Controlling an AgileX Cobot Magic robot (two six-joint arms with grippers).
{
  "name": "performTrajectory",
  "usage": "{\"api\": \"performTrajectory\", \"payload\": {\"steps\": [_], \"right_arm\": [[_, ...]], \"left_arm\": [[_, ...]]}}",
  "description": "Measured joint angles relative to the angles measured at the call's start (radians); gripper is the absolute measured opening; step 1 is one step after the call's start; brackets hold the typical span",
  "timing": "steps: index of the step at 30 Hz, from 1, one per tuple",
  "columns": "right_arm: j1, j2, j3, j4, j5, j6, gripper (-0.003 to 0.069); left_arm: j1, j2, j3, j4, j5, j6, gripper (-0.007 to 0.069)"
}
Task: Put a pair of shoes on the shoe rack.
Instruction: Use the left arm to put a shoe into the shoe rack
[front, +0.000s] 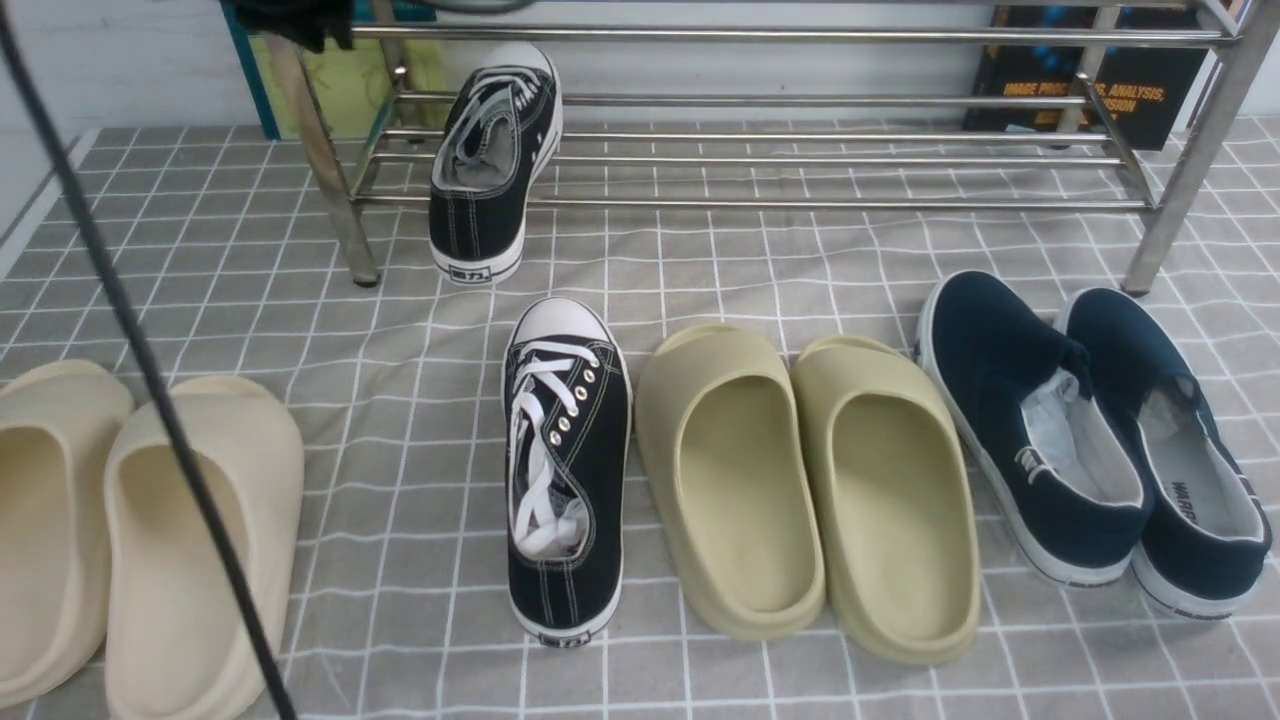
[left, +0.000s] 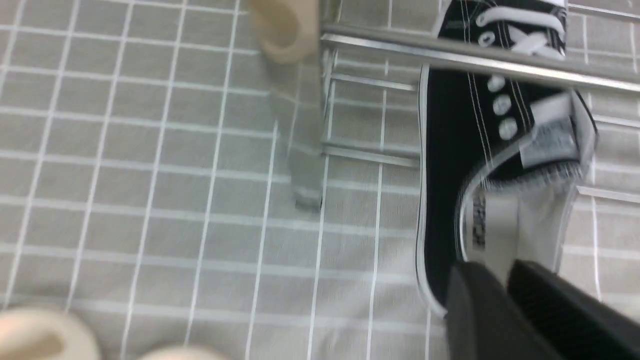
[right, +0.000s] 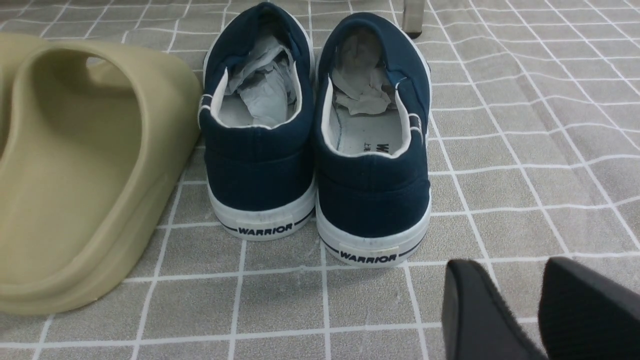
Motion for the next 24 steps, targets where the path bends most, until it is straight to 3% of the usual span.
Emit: {"api": "performTrajectory", "payload": {"steps": [2,6,13,19,24], "right_arm": [[0.000,0.000,0.000,0.000,0.000,0.000,0.0239],[0.000,0.000,0.000,0.000,0.000,0.000,0.0239],[0.000,0.000,0.000,0.000,0.000,0.000,0.0239],[0.000,0.000,0.000,0.000,0.000,0.000,0.0239],[0.000,0.000,0.000,0.000,0.000,0.000,0.0239]], "left_arm": [[0.000,-0.022,0.034,-0.027,0.028,0.022,-0.0013],[0.000,-0.063,0.212,-0.111,0.009,0.074,-0.0013],[-0.001,-0.031,0.589,-0.221,-0.276,0.087,-0.0013],[-0.001,0.042,0.616,-0.241,-0.464,0.087,-0.0013],[-0.001,0.113,0.475,-0.242,-0.445,0.079,-0.0013]]}}
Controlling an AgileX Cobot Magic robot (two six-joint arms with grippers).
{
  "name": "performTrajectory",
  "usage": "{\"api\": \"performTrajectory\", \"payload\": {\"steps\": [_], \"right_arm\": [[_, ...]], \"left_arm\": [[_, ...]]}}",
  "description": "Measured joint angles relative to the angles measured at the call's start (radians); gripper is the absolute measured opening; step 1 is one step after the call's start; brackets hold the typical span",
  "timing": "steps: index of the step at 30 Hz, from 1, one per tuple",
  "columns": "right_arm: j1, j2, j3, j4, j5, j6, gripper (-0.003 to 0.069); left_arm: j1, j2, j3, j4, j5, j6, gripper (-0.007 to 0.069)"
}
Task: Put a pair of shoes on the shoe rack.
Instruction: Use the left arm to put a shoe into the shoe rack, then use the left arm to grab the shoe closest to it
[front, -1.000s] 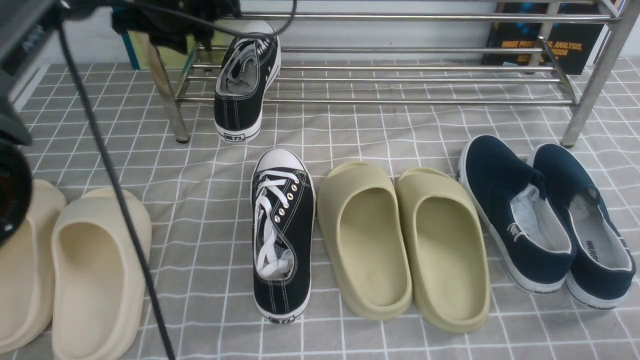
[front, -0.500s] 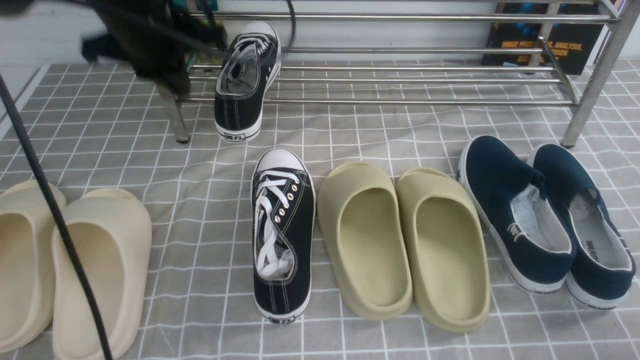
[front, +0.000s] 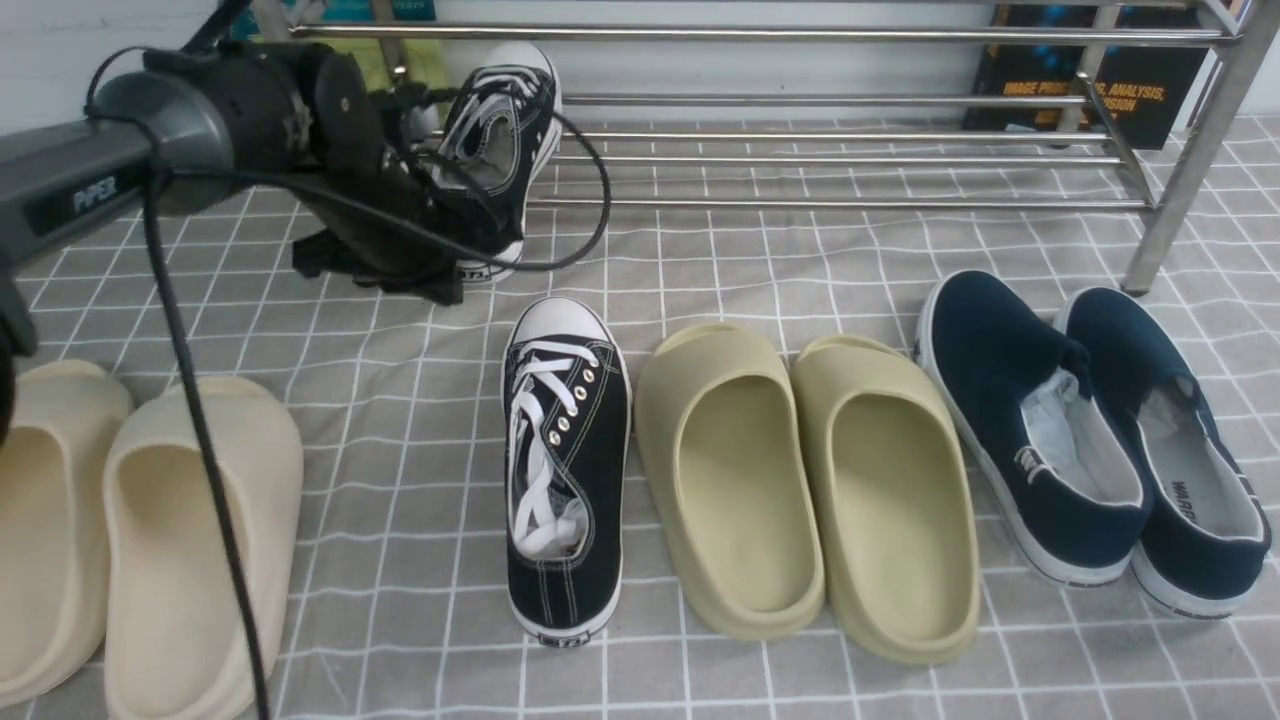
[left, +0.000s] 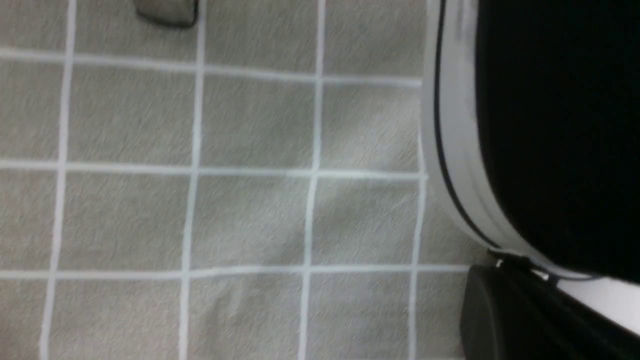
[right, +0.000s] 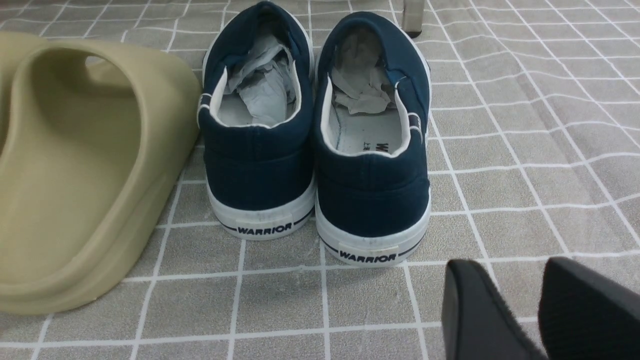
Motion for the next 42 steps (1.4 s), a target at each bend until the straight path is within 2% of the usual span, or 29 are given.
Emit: {"api": "performTrajectory", "payload": {"steps": [10,14,20,22,26,30,33,37,42], "right_arm": [[0.000,0.000,0.000,0.000,0.000,0.000,0.0239],[0.000,0.000,0.000,0.000,0.000,0.000,0.0239],[0.000,0.000,0.000,0.000,0.000,0.000,0.0239],[0.000,0.000,0.000,0.000,0.000,0.000,0.0239],[0.000,0.000,0.000,0.000,0.000,0.000,0.0239],[0.000,0.000,0.000,0.000,0.000,0.000,0.0239],[0.000,0.000,0.000,0.000,0.000,0.000,0.0239],[0.000,0.000,0.000,0.000,0.000,0.000,0.0239],[0.000,0.000,0.000,0.000,0.000,0.000,0.0239]], "left_arm": [[0.000,0.164,-0.342,0.003,0.174,-0.012,-0.0013],[0.000,0.165,-0.371,0.023,0.221,-0.012,-0.0013],[0.001,0.034,-0.366,0.055,0.356,0.053,-0.0013],[0.001,-0.023,-0.337,0.055,0.374,0.069,-0.0013],[-0.010,-0.238,-0.116,0.059,0.368,0.100,-0.0013],[-0.085,-0.473,0.196,0.071,0.265,0.103,-0.0013],[-0.148,-0.590,0.347,0.061,0.185,0.097,-0.0013],[-0.184,-0.684,0.516,0.013,0.110,0.087,-0.0013],[-0.185,-0.669,0.588,-0.002,0.130,0.073,-0.0013]]}}
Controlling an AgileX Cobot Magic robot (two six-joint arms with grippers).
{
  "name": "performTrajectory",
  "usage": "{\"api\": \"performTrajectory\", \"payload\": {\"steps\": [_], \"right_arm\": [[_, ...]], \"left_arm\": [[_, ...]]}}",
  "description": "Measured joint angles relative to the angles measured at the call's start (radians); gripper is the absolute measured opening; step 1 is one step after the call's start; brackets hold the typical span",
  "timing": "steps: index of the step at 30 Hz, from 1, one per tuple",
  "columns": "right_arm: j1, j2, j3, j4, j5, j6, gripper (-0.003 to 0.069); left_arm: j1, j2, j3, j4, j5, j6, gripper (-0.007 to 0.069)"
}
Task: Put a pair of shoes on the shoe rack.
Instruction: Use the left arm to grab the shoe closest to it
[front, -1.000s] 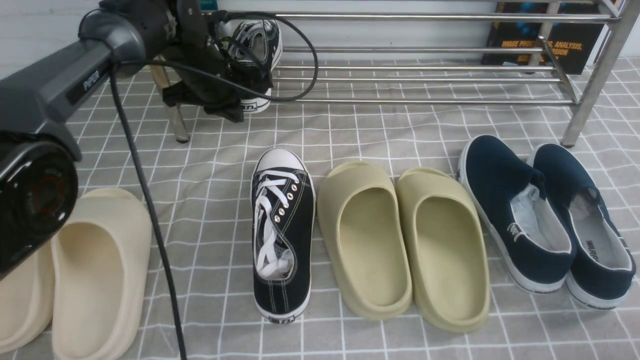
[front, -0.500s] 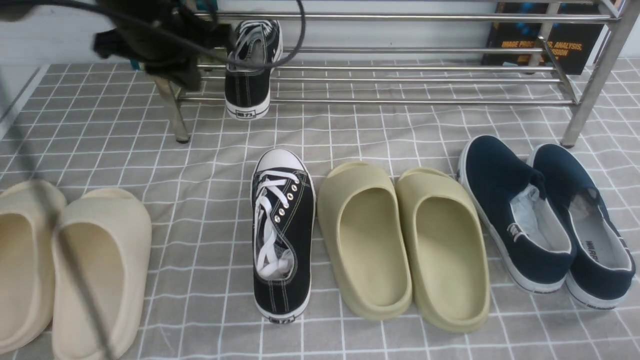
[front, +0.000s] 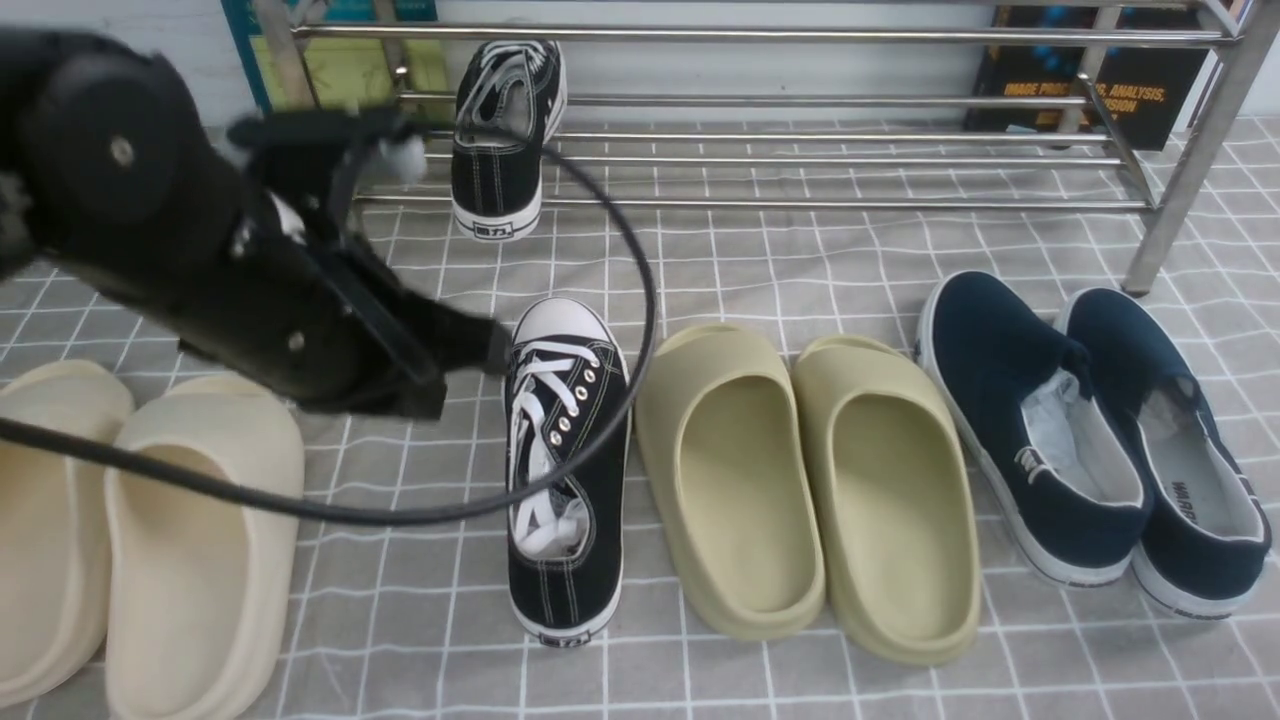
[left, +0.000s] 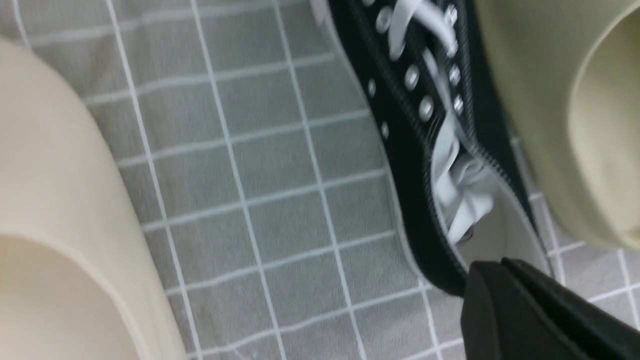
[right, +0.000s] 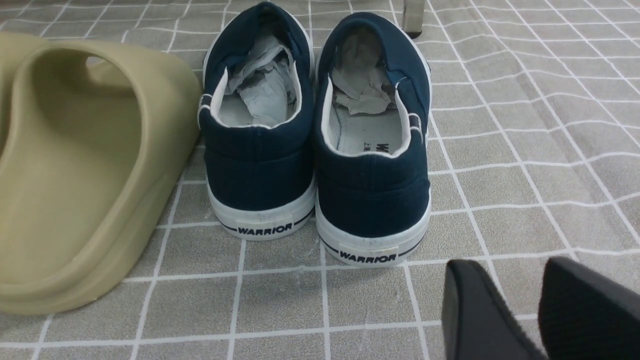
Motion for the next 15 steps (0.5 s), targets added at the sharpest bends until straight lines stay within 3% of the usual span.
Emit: {"api": "performTrajectory", "payload": {"steps": [7,15], "right_arm": [[0.000,0.000,0.000,0.000,0.000,0.000,0.0239],[0.000,0.000,0.000,0.000,0.000,0.000,0.0239]], "left_arm": [[0.000,0.061,0.002,0.003,0.007,-0.007,0.0031],[0.000,0.208,0.002,-0.047,-0.096,-0.032,0.0320]]}}
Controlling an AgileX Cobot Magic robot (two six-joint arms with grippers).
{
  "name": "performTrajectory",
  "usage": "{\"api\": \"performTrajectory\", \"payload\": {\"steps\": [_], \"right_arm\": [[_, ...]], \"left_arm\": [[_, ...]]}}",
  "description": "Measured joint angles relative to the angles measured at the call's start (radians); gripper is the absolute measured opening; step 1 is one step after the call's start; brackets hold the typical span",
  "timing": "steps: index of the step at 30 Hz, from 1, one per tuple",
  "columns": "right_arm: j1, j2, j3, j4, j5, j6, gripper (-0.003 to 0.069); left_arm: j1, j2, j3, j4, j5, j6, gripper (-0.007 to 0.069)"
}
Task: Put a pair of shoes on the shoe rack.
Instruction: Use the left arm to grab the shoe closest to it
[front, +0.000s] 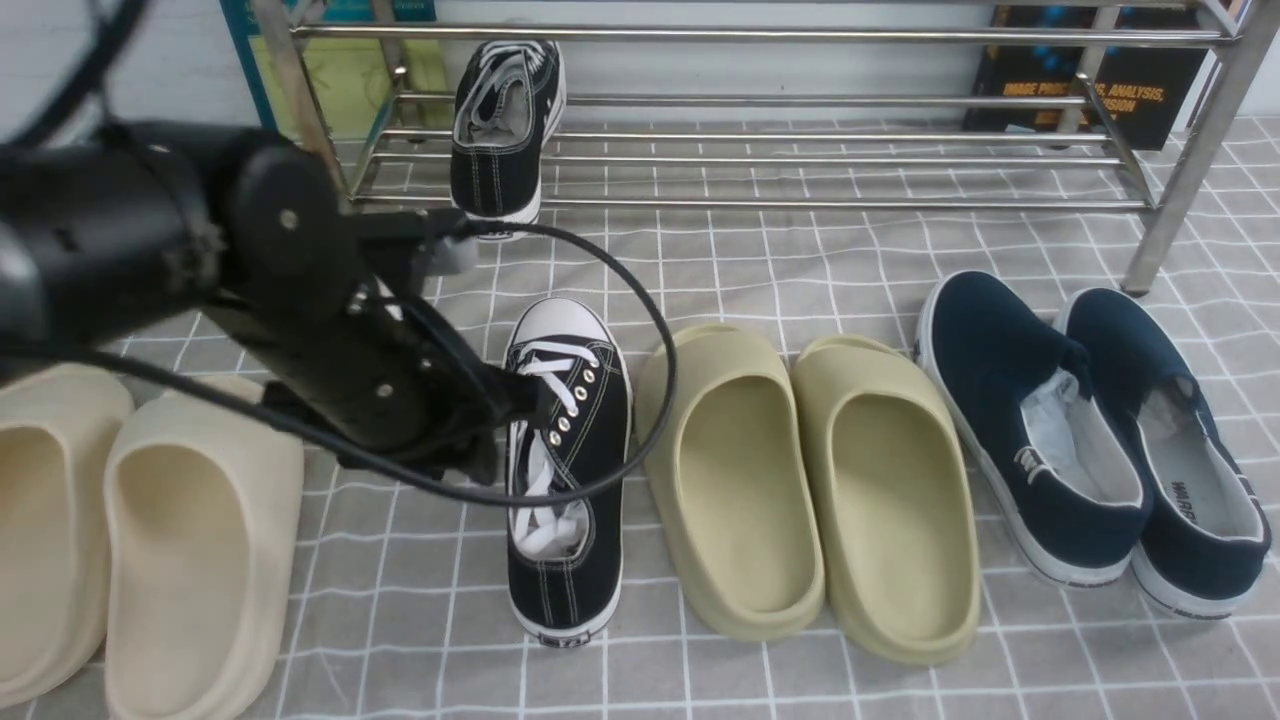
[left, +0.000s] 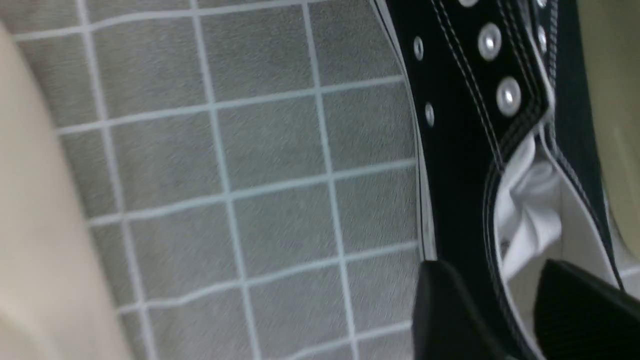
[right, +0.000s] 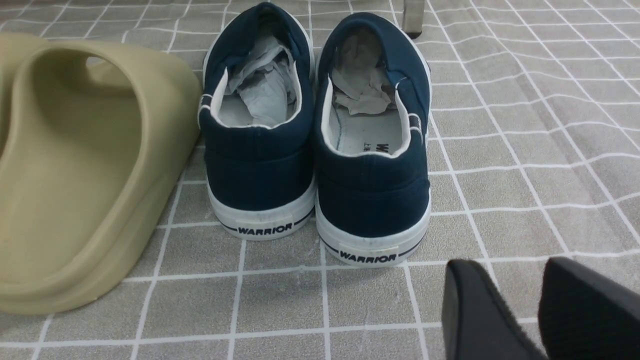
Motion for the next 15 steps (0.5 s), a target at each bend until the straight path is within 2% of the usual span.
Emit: {"api": "performTrajectory", "payload": {"steps": [3,7,12,15], "right_arm": [[0.000,0.000,0.000,0.000,0.000,0.000,0.0239],[0.000,0.000,0.000,0.000,0.000,0.000,0.0239],[0.000,0.000,0.000,0.000,0.000,0.000,0.0239],[0.000,0.000,0.000,0.000,0.000,0.000,0.0239]], "left_arm": [[0.000,0.052,0.000,-0.031,-0.039,0.000,0.0366],[0.000,0.101,0.000,-0.039,-0.051,0.000,0.0357],[0.000,0.155,0.000,-0.036,-0.054,0.000,0.0204],[-0.002,0.152,-0.001,-0.039,-0.055,0.000,0.0063]]}}
